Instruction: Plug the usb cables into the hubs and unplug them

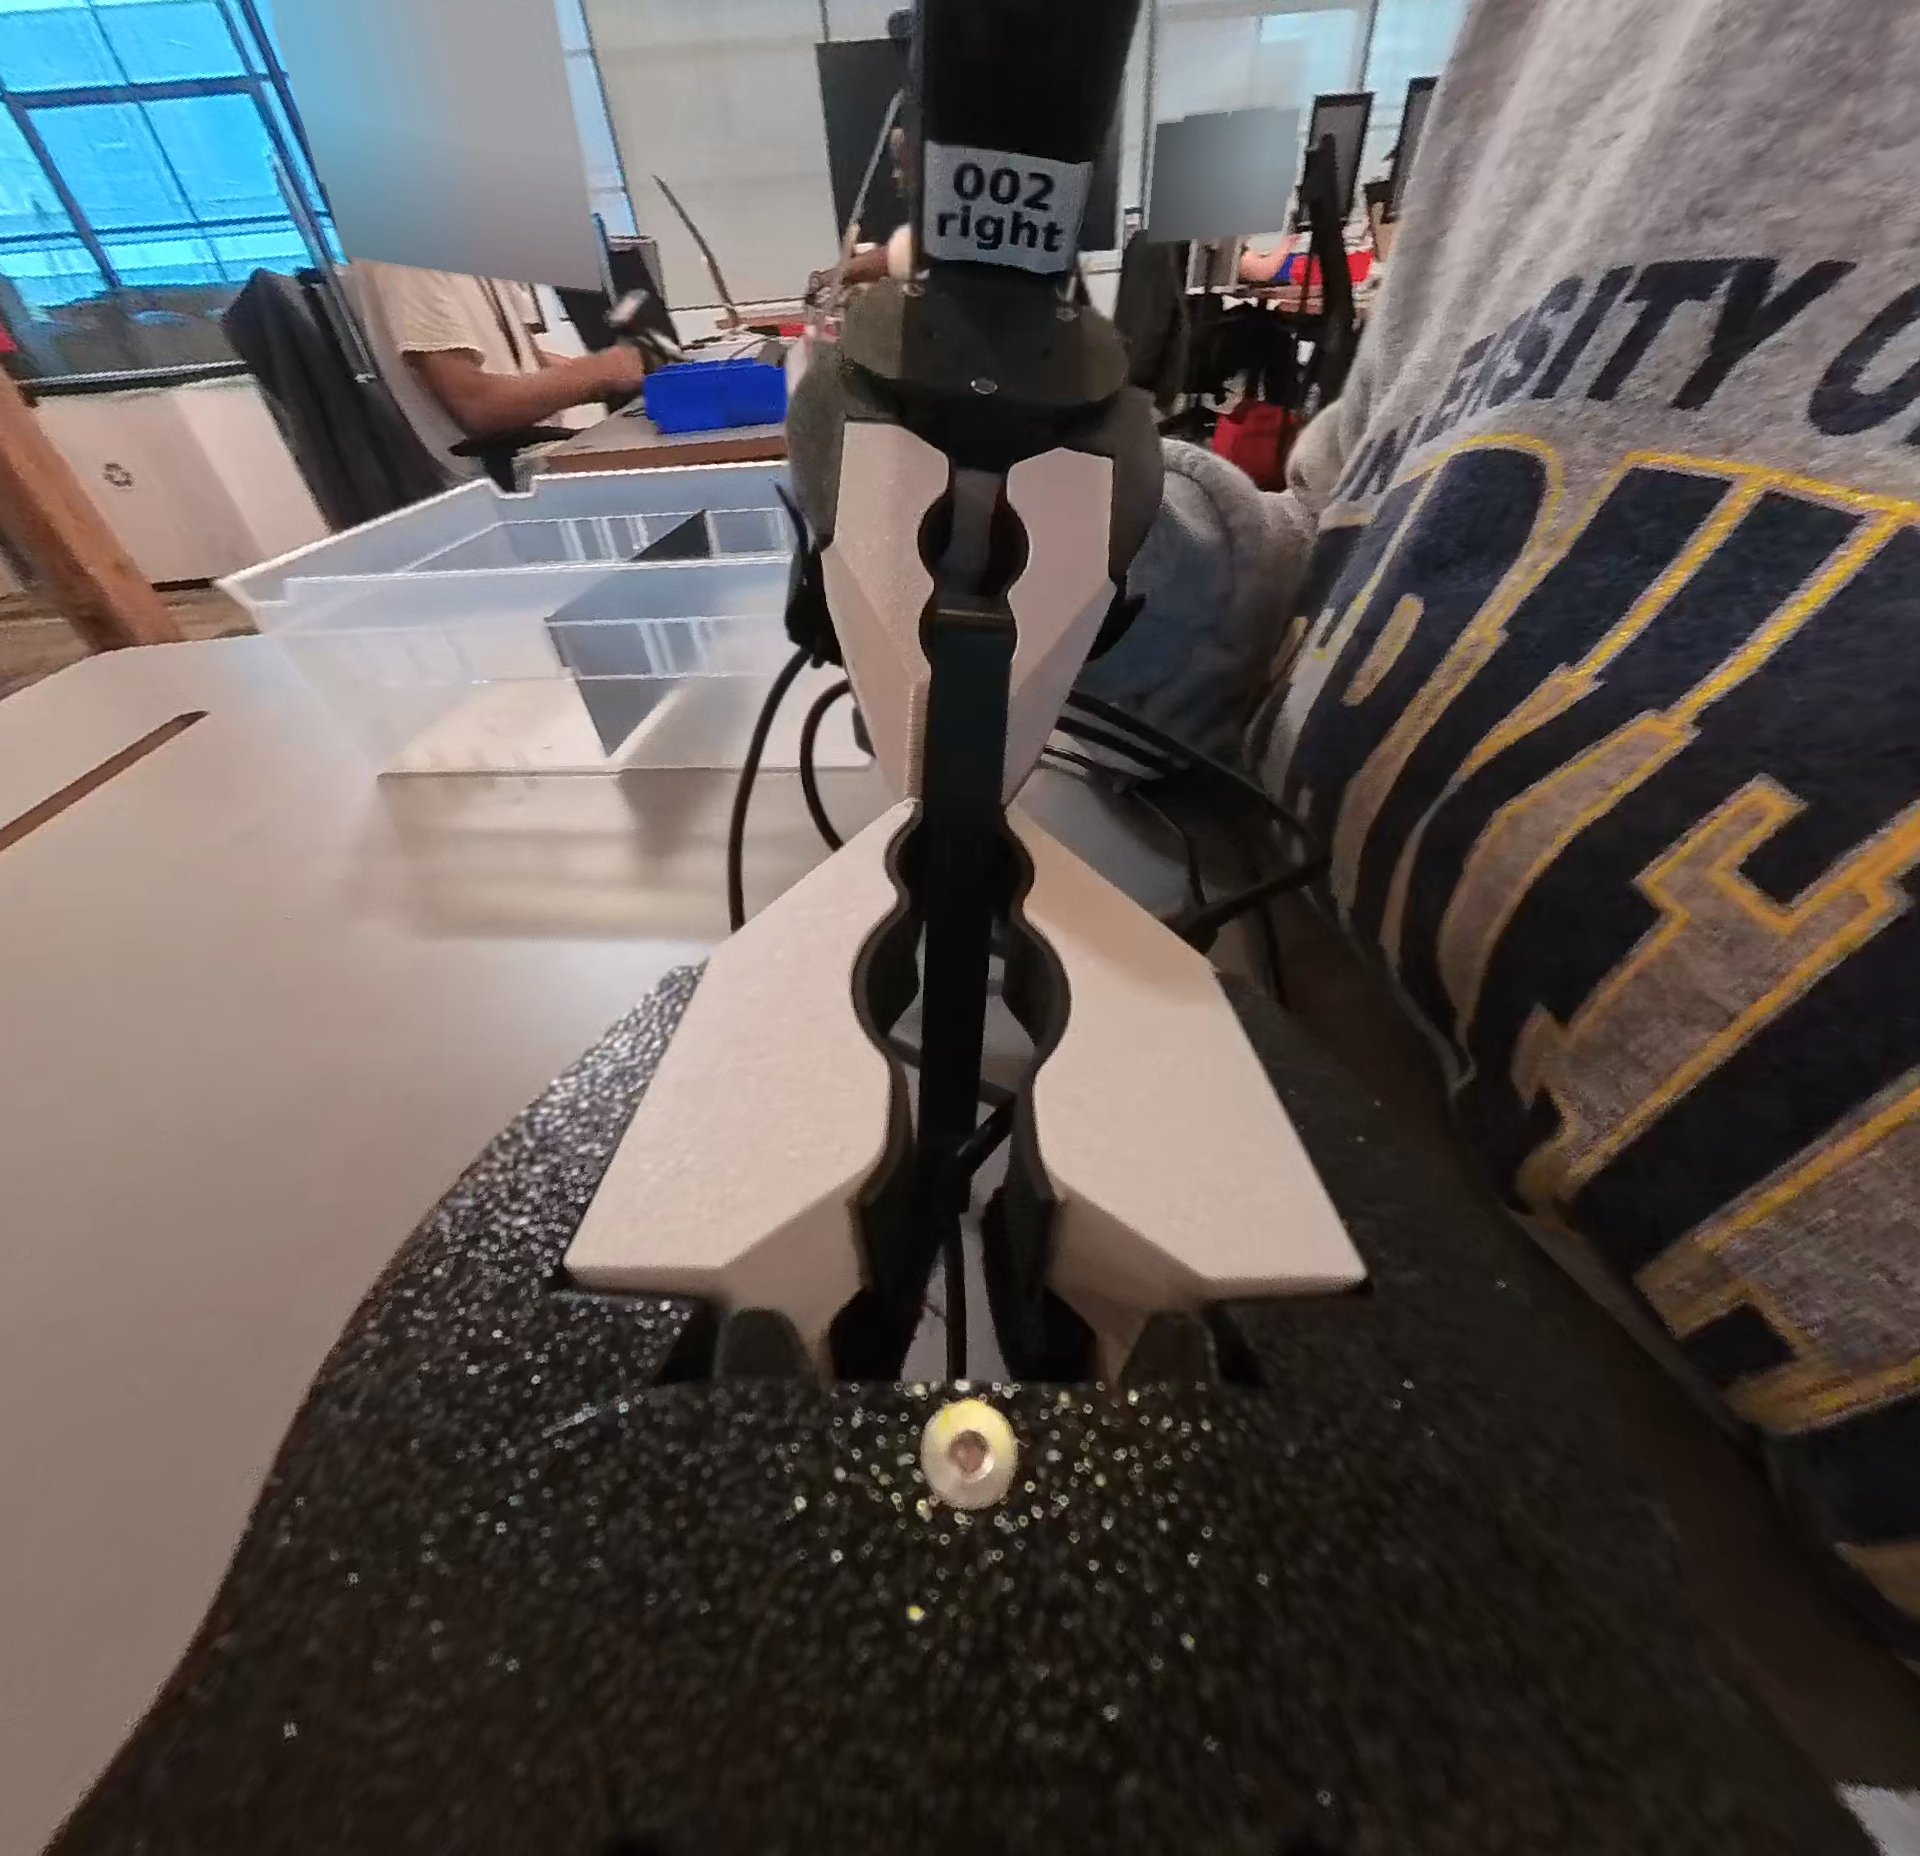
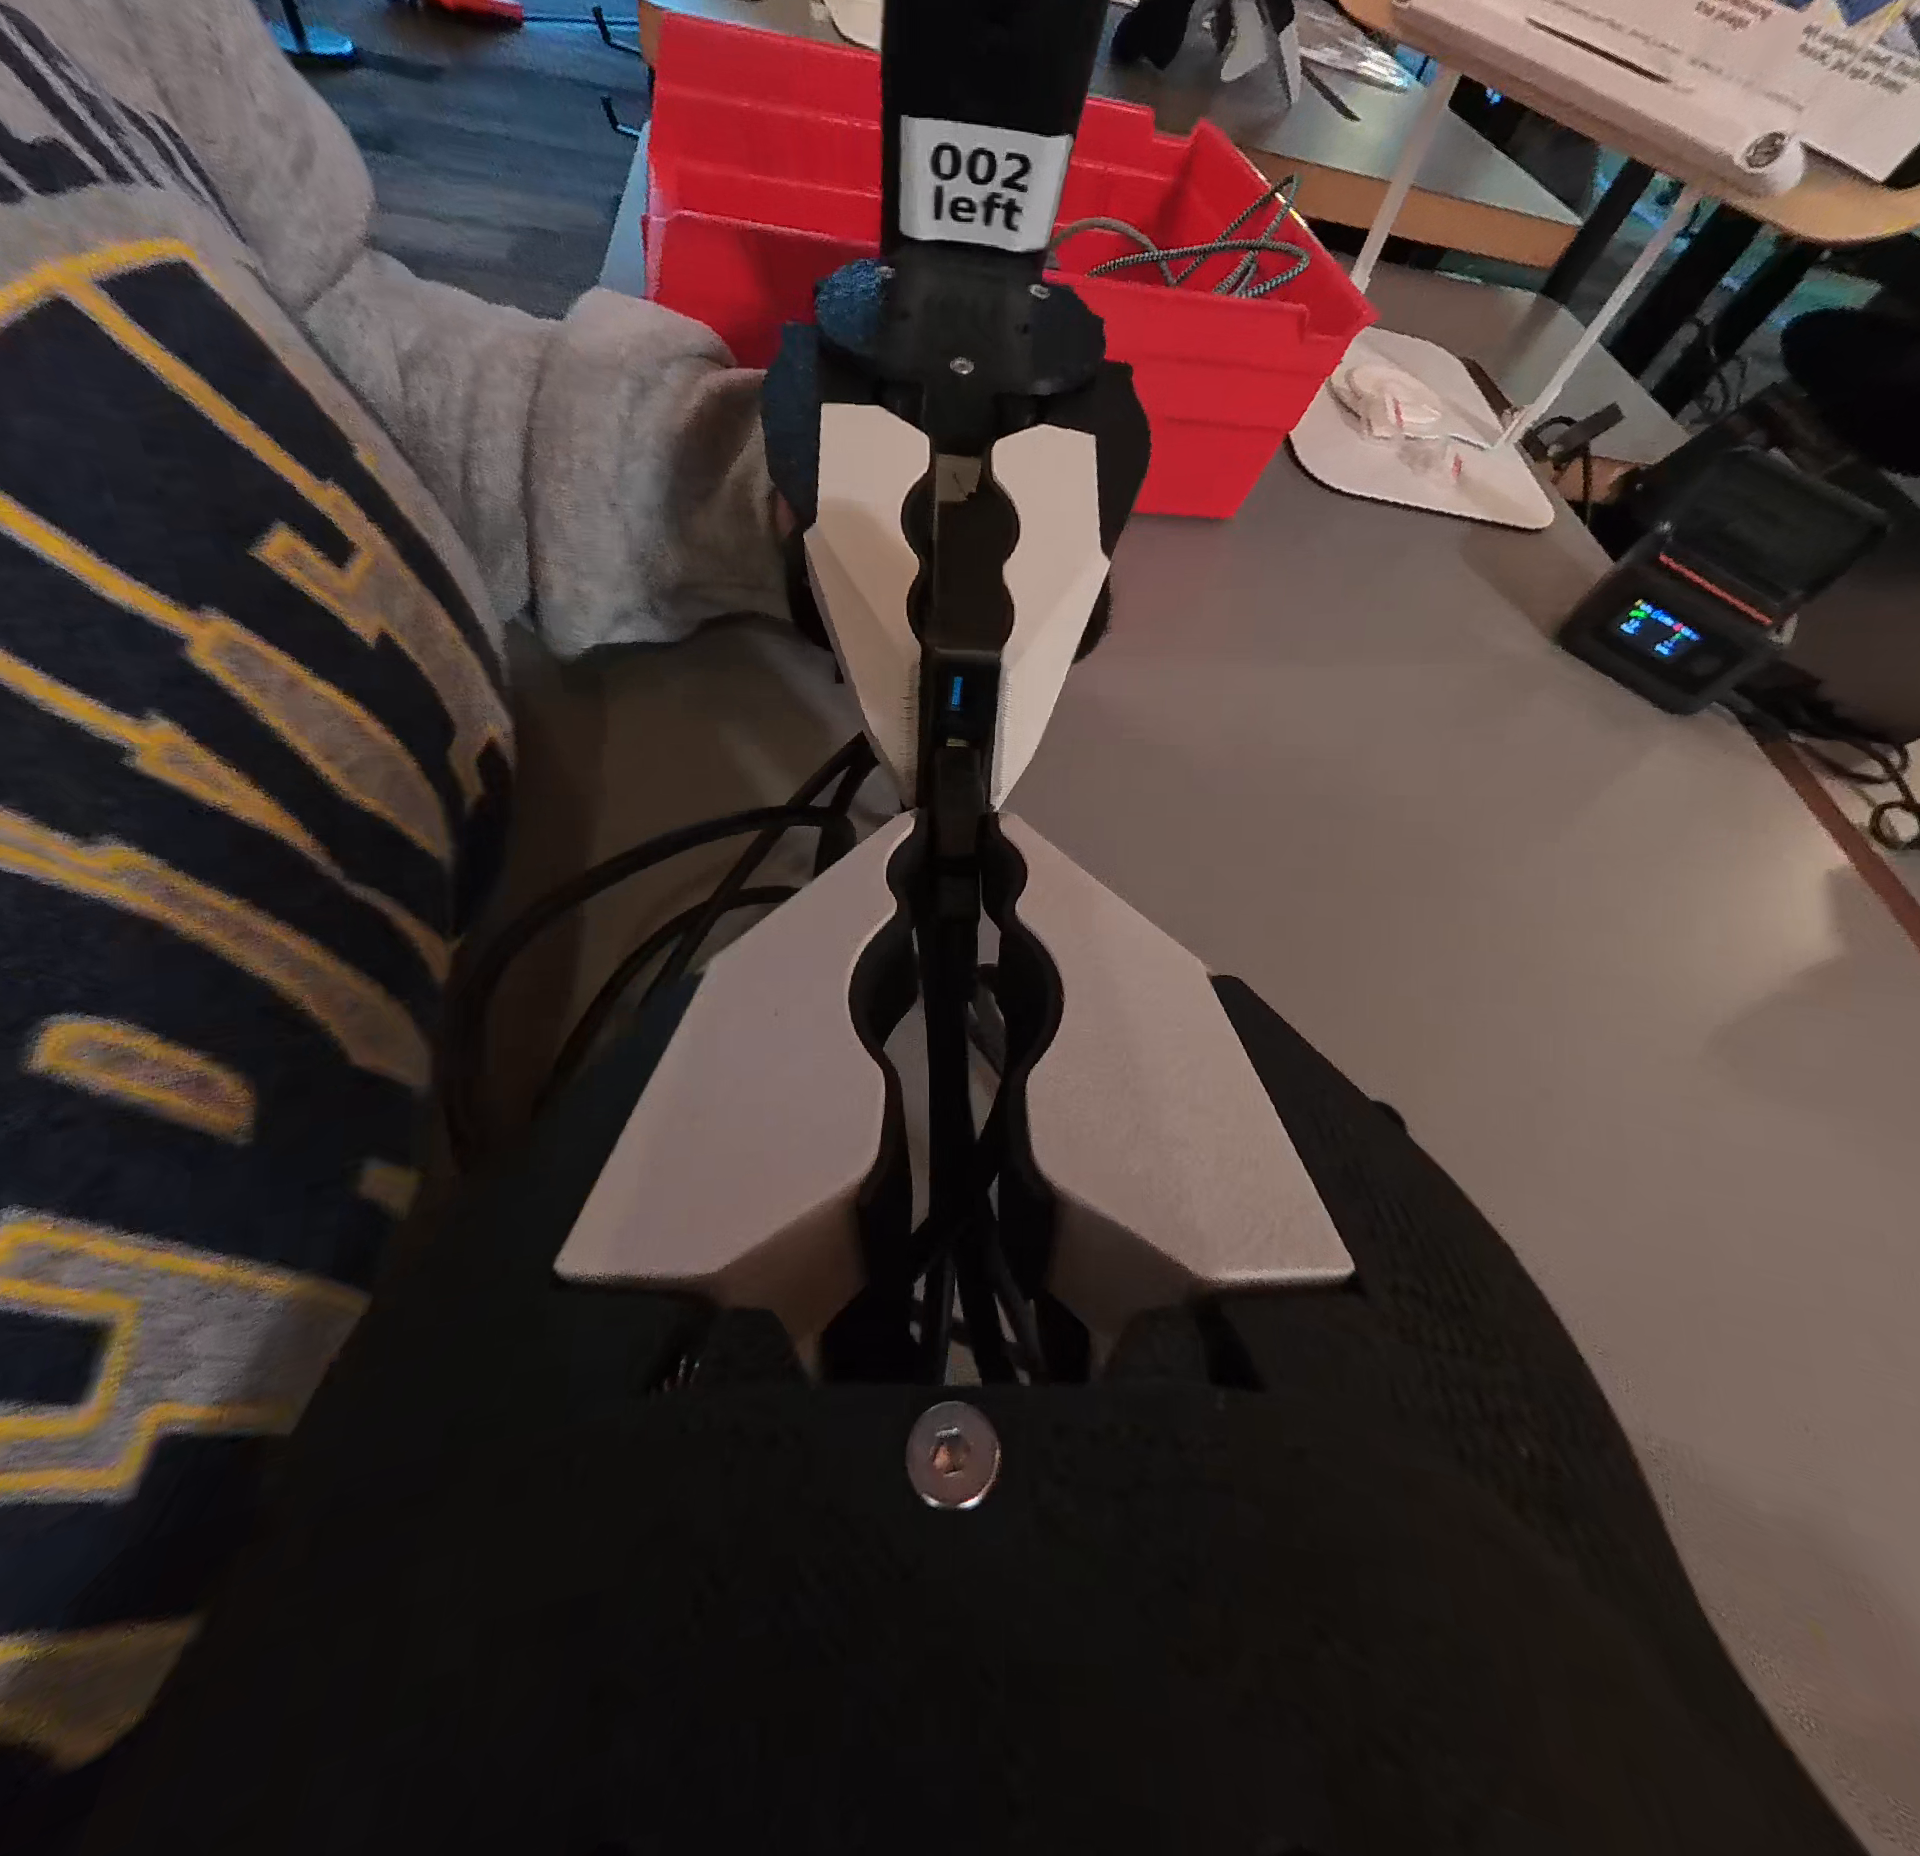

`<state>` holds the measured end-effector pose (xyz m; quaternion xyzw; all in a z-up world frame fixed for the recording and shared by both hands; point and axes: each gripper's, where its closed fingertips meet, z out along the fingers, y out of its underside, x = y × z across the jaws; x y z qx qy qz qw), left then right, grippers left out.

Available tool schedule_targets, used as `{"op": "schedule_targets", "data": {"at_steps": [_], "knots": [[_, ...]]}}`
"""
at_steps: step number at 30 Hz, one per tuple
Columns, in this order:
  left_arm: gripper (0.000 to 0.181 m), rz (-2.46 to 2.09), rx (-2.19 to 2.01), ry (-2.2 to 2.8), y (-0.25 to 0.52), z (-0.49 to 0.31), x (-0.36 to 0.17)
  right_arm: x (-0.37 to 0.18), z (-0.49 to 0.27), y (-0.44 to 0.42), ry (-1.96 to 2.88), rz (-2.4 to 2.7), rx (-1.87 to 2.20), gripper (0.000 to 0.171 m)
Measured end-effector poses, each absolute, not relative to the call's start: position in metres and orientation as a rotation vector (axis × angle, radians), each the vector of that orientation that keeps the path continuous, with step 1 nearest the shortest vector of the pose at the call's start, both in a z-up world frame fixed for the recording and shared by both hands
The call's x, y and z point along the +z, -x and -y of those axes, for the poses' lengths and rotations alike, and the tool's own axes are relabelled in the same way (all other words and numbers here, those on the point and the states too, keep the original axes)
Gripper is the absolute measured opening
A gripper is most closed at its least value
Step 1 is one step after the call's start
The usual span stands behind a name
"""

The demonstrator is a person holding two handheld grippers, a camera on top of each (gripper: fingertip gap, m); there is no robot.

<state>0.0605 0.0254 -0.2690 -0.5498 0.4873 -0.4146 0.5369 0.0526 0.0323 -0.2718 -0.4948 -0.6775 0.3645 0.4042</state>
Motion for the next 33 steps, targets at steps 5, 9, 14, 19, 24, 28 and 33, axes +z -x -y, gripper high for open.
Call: {"op": "schedule_targets", "data": {"at_steps": [5,9,14,19,24,28,33], "knots": [[0.009,-1.207,-1.013,1.268,-0.076,-0.005,-0.264,-0.267,-0.013,-0.068,1.26,1.722,0.938,0.008],[0.009,-1.215,-0.96,1.257,-0.085,0.009,-0.265,-0.267,0.001,-0.079,1.268,1.738,0.929,0.008],[0.008,-1.214,-0.893,1.244,-0.088,0.018,-0.265,-0.268,0.01,-0.084,1.258,1.749,0.918,0.007],[0.009,-1.183,-1.008,1.244,-0.085,0.02,-0.265,-0.267,0.012,-0.089,1.235,1.741,1.01,0.007],[0.009,-1.169,-0.992,1.256,-0.084,0.014,-0.268,-0.268,0.006,-0.088,1.235,1.723,0.982,0.007],[0.009,-1.175,-1.008,1.251,-0.085,0.016,-0.267,-0.268,0.008,-0.089,1.224,1.72,0.996,0.007],[0.009,-1.167,-1.046,1.249,-0.084,0.02,-0.267,-0.268,0.012,-0.088,1.214,1.727,1.0,0.007]]}}
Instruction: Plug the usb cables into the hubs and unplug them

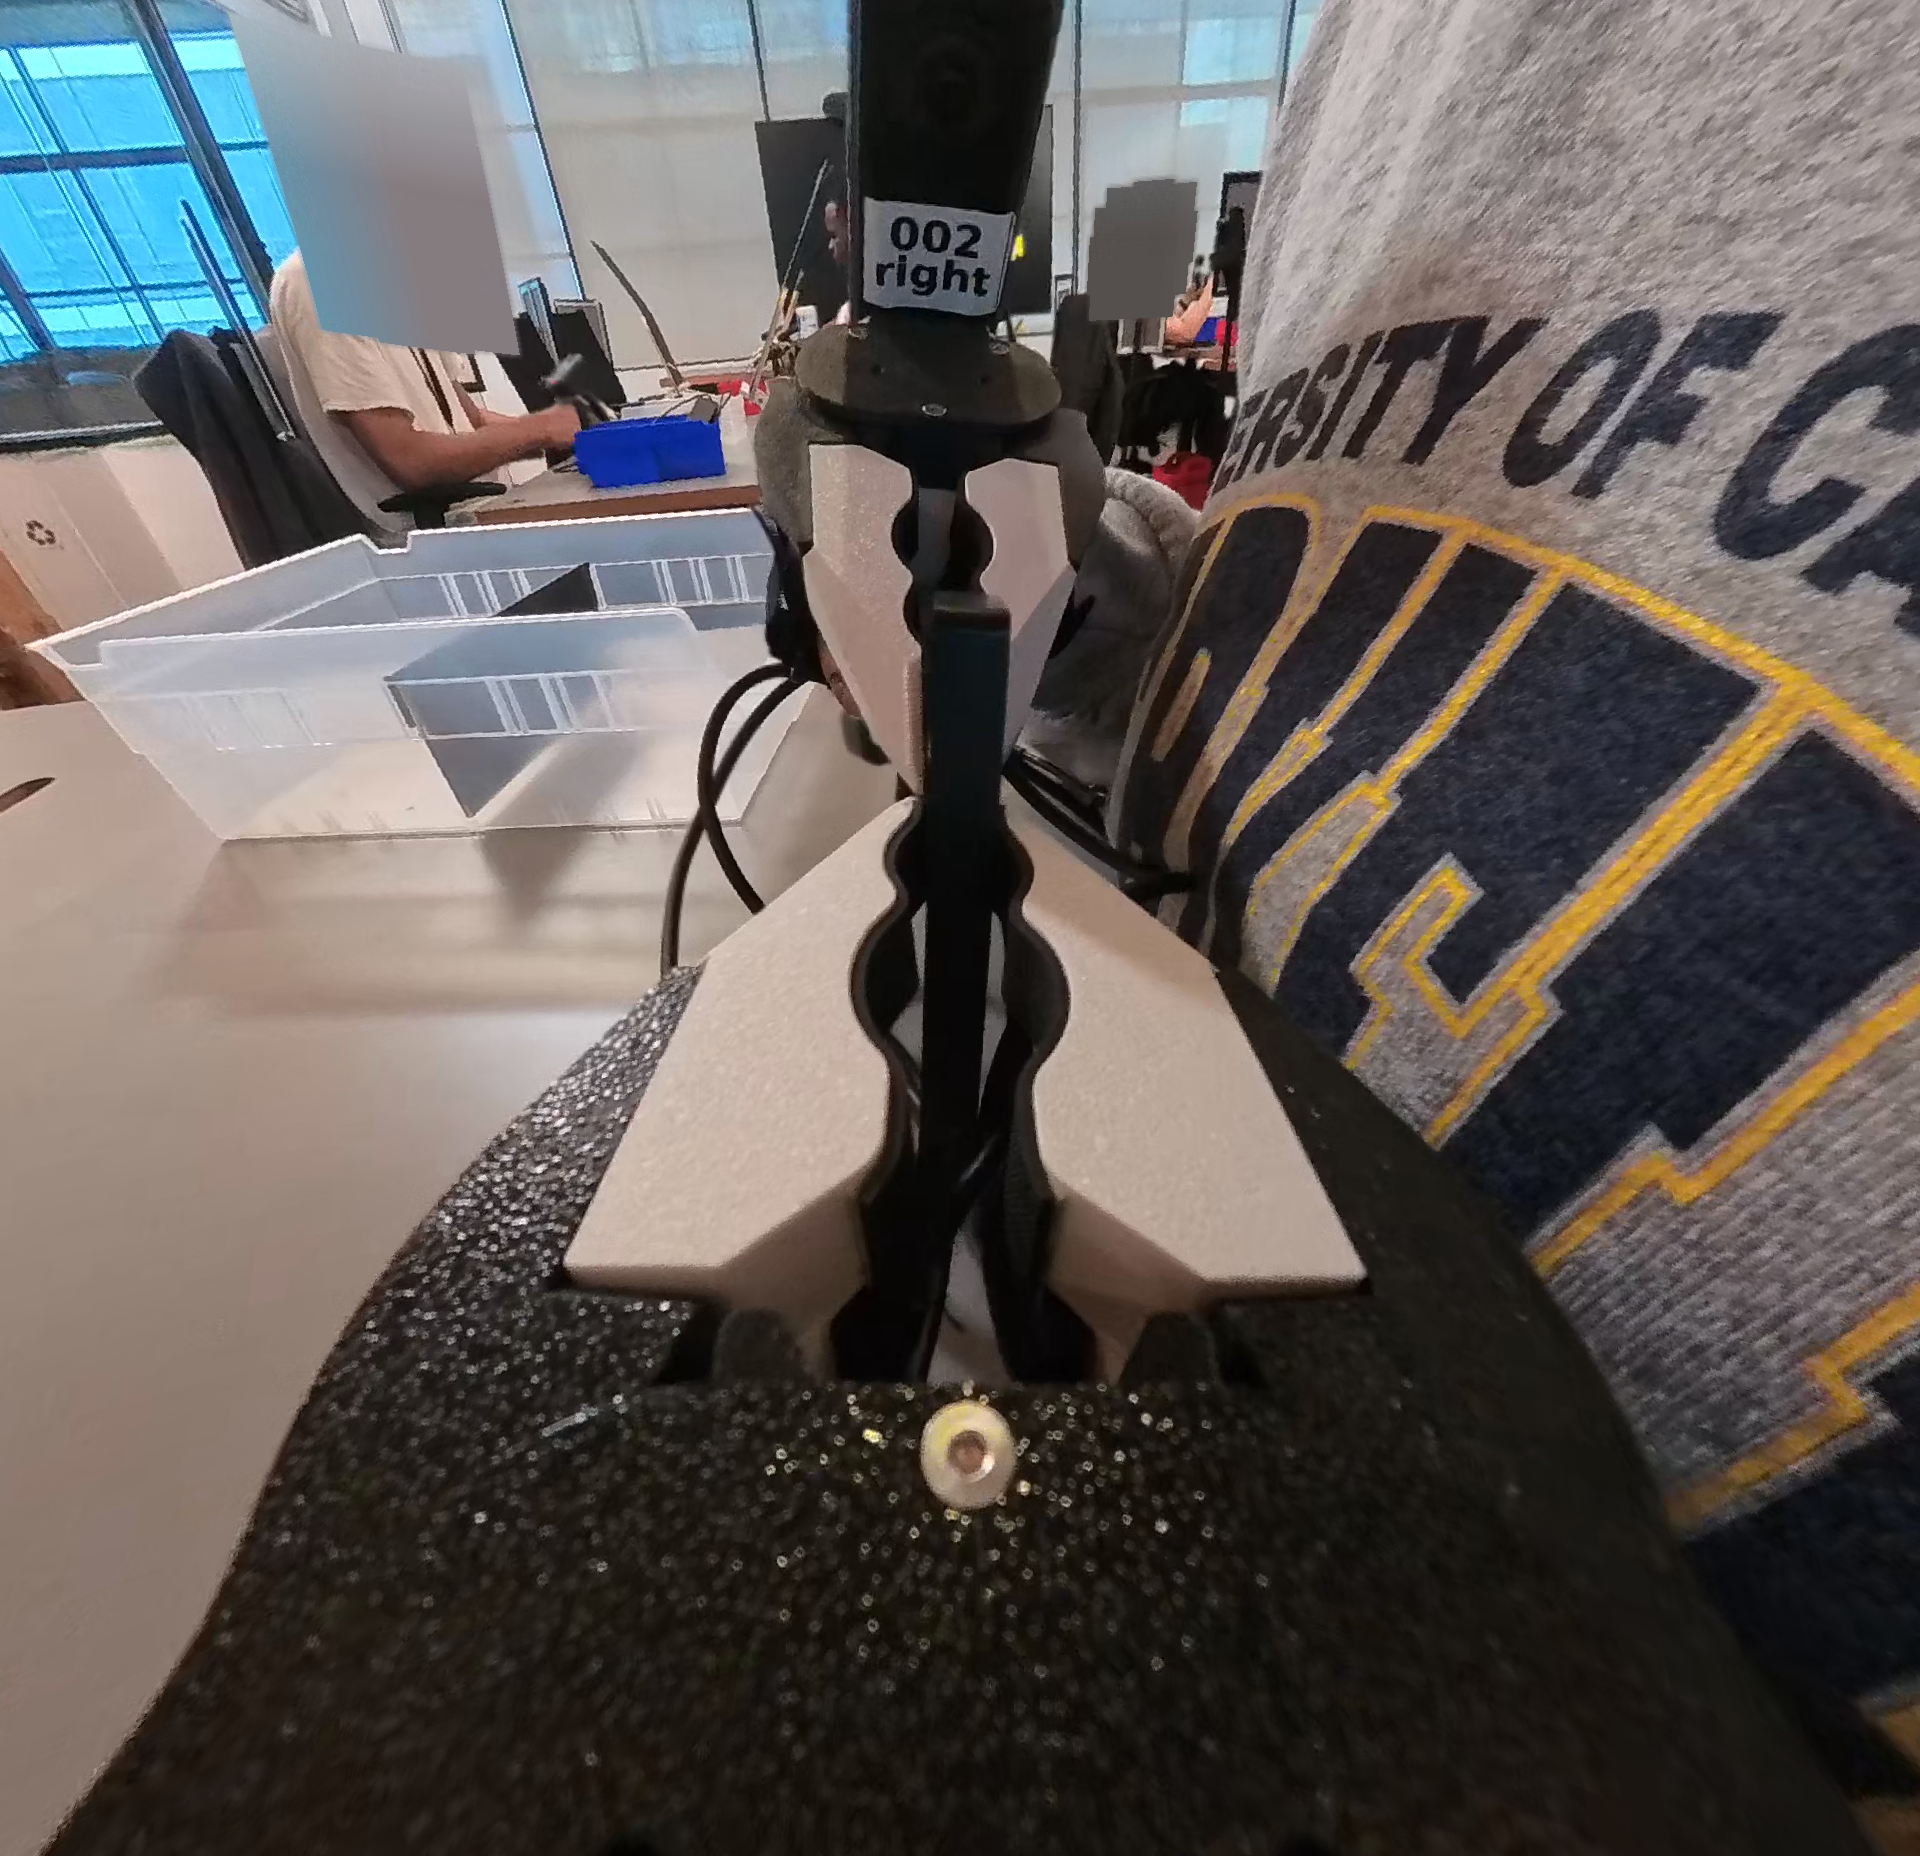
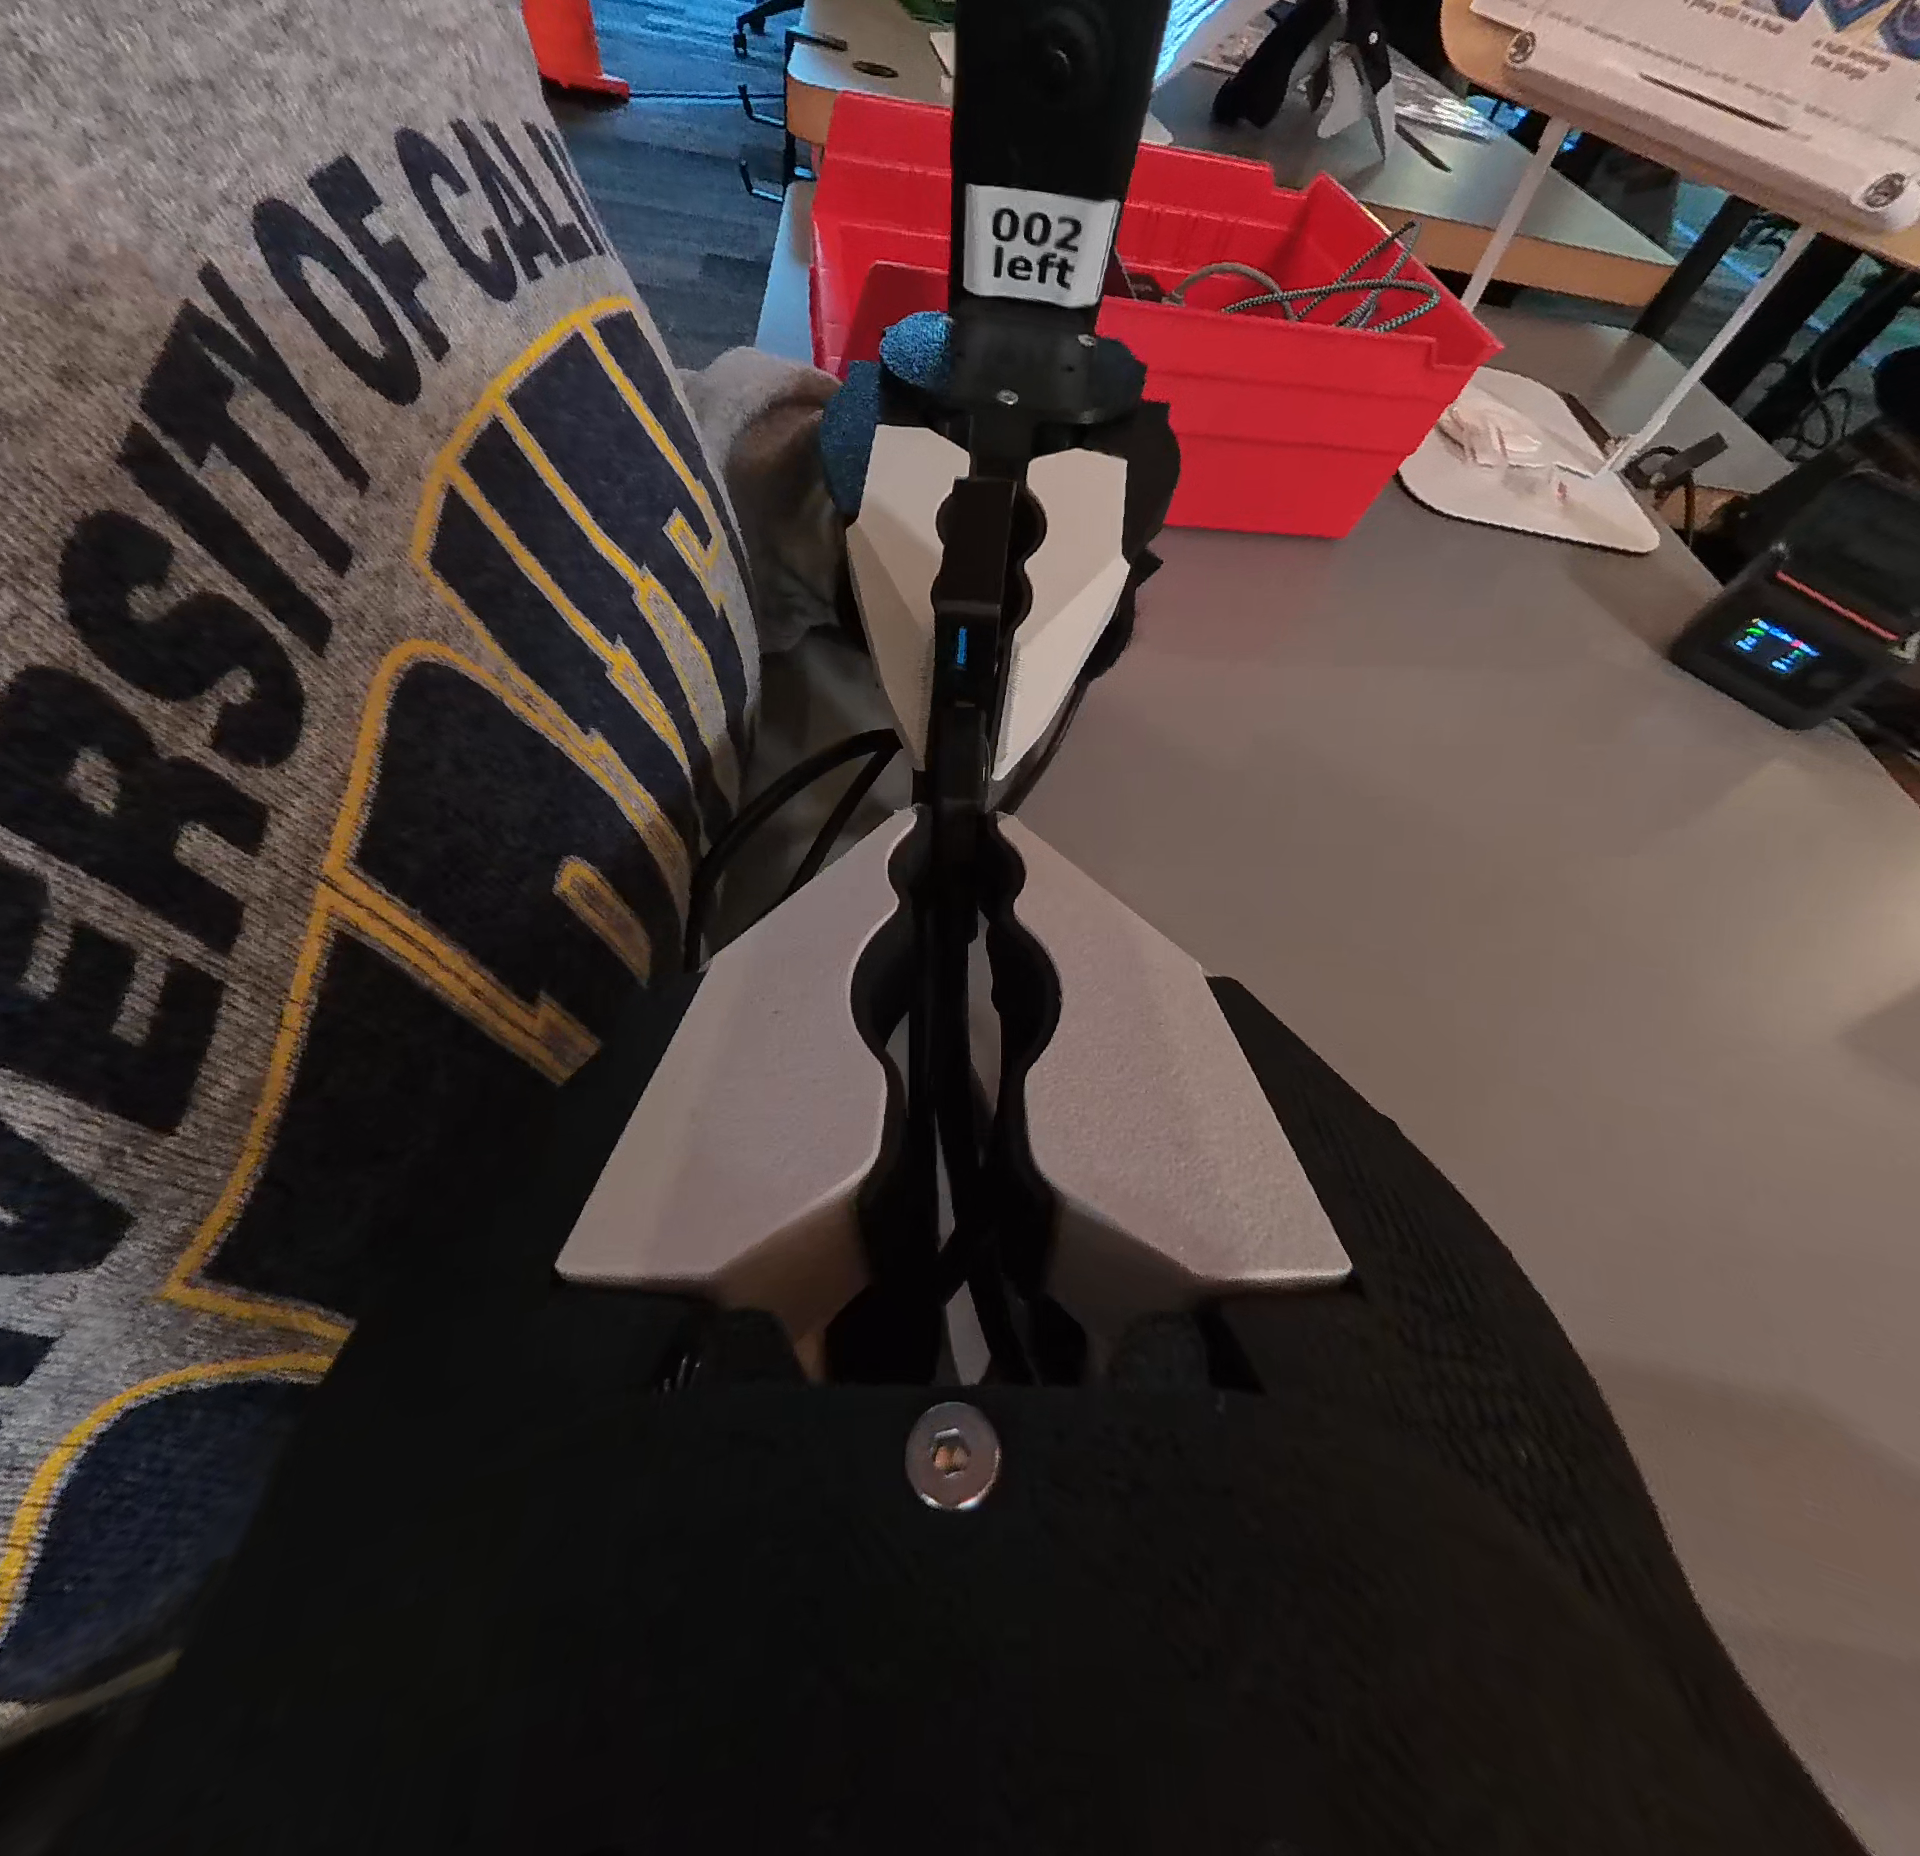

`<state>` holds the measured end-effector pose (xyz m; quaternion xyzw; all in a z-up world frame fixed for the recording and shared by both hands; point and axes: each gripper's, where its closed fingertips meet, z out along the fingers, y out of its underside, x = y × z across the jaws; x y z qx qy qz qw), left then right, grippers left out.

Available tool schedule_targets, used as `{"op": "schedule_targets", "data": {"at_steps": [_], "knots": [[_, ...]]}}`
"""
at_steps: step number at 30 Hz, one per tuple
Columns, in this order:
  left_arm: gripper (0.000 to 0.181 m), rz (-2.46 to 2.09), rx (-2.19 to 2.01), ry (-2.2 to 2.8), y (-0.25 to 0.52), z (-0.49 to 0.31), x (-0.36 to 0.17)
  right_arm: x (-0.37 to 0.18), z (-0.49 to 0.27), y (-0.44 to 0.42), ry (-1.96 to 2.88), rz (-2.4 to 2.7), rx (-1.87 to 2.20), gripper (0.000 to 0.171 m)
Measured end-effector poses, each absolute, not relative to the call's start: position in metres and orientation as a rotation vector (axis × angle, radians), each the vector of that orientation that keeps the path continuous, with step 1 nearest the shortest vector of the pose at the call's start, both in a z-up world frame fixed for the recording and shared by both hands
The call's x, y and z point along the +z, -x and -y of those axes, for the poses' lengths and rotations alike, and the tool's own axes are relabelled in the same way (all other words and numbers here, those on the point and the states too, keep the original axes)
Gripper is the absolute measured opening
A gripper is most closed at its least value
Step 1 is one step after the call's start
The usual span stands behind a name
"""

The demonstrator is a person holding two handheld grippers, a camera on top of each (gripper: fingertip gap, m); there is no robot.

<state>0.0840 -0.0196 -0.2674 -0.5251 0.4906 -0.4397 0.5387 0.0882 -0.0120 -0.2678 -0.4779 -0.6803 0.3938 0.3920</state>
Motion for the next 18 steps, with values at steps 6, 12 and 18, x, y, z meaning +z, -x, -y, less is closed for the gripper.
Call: {"op": "schedule_targets", "data": {"at_steps": [6,12,18], "knots": [[0.009,-1.134,-1.153,1.289,-0.083,0.02,-0.273,-0.274,0.013,-0.099,1.353,1.743,1.11,0.007],[0.009,-1.045,-1.147,1.281,-0.079,0.008,-0.266,-0.266,0.002,-0.089,1.348,1.612,1.106,0.012],[0.01,-1.016,-1.147,1.277,-0.078,0.005,-0.265,-0.265,0.0,-0.075,1.358,1.557,1.121,0.008]]}}
